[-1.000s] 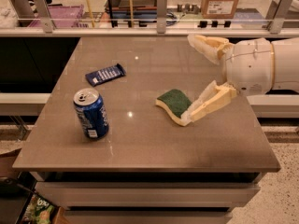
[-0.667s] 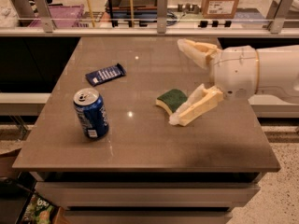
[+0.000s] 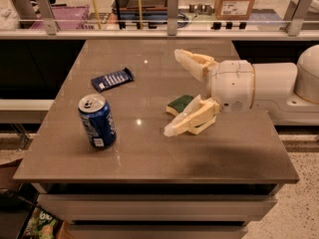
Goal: Pick pepsi can
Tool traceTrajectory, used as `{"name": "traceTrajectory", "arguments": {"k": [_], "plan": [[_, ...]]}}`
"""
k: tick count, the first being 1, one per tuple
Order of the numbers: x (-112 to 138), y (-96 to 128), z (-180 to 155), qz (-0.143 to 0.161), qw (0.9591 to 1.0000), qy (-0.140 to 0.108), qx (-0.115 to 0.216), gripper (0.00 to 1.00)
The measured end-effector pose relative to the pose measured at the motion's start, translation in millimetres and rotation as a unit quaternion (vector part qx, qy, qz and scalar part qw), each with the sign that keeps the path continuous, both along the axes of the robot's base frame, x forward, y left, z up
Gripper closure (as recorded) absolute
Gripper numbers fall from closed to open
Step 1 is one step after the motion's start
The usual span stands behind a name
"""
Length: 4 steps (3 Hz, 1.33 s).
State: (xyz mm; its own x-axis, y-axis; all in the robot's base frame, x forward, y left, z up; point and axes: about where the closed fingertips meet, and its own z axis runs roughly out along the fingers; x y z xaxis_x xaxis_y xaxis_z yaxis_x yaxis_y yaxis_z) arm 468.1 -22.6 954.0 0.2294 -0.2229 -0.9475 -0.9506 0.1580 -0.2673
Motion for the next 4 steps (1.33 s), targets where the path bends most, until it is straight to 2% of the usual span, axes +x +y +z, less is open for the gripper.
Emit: {"name": "traceTrajectory", "arguments": {"k": [1, 2, 3, 4], "plan": [[-0.1, 1.1, 0.4, 0.001, 1.0000, 0.000, 0.001, 0.00], [1.2, 8.3, -1.9, 0.014, 0.9998, 0.017, 0.001, 0.00], [0.0, 22.8, -13.3, 0.030, 0.9984, 0.048, 0.010, 0.00], [-1.8, 36.0, -22.4, 0.040, 0.9969, 0.066, 0.015, 0.00]]}}
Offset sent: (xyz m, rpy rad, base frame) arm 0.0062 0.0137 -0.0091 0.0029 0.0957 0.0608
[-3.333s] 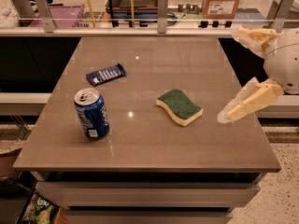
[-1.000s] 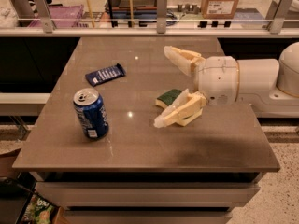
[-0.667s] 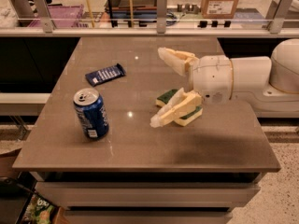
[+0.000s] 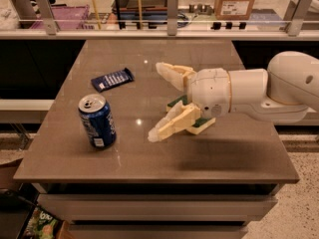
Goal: Pick pepsi can
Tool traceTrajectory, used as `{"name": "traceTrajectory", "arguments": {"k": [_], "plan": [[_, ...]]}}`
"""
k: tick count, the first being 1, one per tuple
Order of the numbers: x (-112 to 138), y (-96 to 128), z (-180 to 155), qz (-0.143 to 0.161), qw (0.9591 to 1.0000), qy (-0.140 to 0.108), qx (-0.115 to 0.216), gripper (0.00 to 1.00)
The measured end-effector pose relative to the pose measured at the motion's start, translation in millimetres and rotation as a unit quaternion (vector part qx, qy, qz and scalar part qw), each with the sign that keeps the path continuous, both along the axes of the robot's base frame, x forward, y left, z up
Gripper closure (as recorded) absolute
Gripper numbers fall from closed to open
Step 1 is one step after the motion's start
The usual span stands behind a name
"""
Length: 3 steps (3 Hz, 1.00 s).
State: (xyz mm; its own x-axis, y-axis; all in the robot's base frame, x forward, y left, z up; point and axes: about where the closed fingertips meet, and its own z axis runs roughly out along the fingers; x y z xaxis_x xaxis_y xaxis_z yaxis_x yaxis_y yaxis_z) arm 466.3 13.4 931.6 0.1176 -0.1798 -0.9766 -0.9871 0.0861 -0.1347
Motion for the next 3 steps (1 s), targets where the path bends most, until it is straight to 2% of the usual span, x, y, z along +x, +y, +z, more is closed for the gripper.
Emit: {"name": "traceTrajectory", "arguments": {"k": [1, 2, 3], "plan": [[-3.4, 17.4, -5.6, -0.001, 1.0000, -0.005, 0.000, 0.00], [-4.7, 35.5, -11.7, -0.010, 0.9997, -0.021, -0.008, 0.00], [-7.0, 53.3, -18.6, -0.012, 0.9997, -0.020, -0.004, 0.00]]}}
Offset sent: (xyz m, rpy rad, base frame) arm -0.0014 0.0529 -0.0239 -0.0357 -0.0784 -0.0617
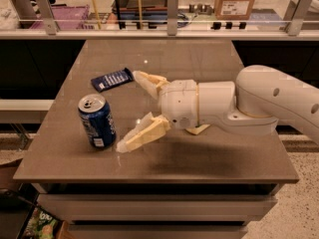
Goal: Pick pepsi can
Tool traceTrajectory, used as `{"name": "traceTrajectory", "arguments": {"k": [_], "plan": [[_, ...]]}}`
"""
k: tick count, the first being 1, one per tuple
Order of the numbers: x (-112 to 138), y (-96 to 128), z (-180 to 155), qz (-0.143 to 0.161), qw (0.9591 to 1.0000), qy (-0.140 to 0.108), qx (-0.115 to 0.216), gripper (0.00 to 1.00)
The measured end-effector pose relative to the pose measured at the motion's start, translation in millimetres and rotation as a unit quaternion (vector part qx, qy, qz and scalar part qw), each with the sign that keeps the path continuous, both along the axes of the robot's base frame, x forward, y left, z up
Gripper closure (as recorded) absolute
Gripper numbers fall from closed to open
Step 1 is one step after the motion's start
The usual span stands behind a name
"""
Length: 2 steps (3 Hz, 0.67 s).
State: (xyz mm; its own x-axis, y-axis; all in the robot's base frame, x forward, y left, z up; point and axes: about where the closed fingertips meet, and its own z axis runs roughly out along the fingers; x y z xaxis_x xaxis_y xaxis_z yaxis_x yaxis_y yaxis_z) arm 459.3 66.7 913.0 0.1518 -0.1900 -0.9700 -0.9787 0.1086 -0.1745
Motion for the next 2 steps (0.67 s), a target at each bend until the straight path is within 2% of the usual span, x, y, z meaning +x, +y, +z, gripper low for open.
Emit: {"name": "traceTrajectory", "arguments": {"k": [2], "plan": [[-7.8, 31.7, -9.6, 0.006, 0.9994, 0.024, 0.025, 0.00]]}}
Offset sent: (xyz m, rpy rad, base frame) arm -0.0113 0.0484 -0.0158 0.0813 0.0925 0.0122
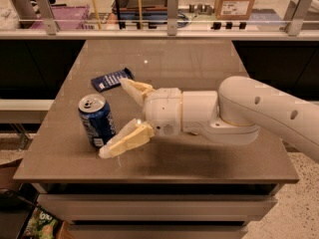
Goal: Pick pepsi can
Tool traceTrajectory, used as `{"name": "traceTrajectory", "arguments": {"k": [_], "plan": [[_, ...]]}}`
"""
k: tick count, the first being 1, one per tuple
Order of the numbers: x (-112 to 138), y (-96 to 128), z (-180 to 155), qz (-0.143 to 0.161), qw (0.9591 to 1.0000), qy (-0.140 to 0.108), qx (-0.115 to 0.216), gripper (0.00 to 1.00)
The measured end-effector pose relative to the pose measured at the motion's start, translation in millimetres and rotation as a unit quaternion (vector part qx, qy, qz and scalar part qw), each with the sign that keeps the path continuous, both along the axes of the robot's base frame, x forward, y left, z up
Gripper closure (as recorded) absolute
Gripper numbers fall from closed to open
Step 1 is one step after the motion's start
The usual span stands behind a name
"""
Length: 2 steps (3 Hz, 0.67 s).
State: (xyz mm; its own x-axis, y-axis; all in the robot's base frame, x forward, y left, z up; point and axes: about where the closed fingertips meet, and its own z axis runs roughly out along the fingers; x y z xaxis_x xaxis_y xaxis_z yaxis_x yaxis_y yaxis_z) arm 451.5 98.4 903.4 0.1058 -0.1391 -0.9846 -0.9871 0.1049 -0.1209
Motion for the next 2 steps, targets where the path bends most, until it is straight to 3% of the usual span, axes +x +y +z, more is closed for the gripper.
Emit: {"name": "traceTrajectory", "arguments": {"k": [2], "plan": [[-2.9, 38.3, -6.1, 0.001, 0.9996, 0.013, 0.025, 0.00]]}}
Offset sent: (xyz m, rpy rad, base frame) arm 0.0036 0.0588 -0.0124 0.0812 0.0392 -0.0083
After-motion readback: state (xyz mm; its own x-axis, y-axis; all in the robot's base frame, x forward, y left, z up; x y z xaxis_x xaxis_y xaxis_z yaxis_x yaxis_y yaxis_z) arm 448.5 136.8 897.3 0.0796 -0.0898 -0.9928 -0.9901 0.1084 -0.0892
